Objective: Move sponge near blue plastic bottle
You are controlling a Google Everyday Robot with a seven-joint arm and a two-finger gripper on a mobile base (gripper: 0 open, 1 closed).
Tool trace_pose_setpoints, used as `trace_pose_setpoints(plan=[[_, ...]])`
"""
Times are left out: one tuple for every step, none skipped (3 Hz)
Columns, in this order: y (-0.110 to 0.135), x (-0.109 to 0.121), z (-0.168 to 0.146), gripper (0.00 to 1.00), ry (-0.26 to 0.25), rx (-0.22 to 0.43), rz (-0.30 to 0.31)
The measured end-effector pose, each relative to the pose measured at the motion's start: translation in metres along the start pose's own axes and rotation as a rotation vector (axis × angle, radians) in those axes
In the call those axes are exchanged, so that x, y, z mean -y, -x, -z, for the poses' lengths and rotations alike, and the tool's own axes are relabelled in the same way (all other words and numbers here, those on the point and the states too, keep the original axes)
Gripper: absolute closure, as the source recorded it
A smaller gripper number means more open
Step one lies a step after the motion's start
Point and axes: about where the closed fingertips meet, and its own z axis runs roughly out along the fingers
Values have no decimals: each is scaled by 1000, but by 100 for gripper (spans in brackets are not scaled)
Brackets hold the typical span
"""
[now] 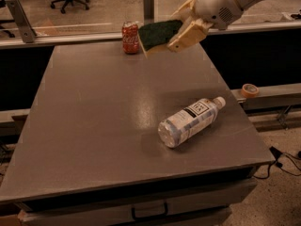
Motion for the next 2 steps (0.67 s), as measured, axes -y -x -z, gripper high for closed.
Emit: trace_pose_setpoints(plan=[[-25, 5, -8, 100, 73, -5, 63], [-70, 2, -12, 100, 180, -59, 156]])
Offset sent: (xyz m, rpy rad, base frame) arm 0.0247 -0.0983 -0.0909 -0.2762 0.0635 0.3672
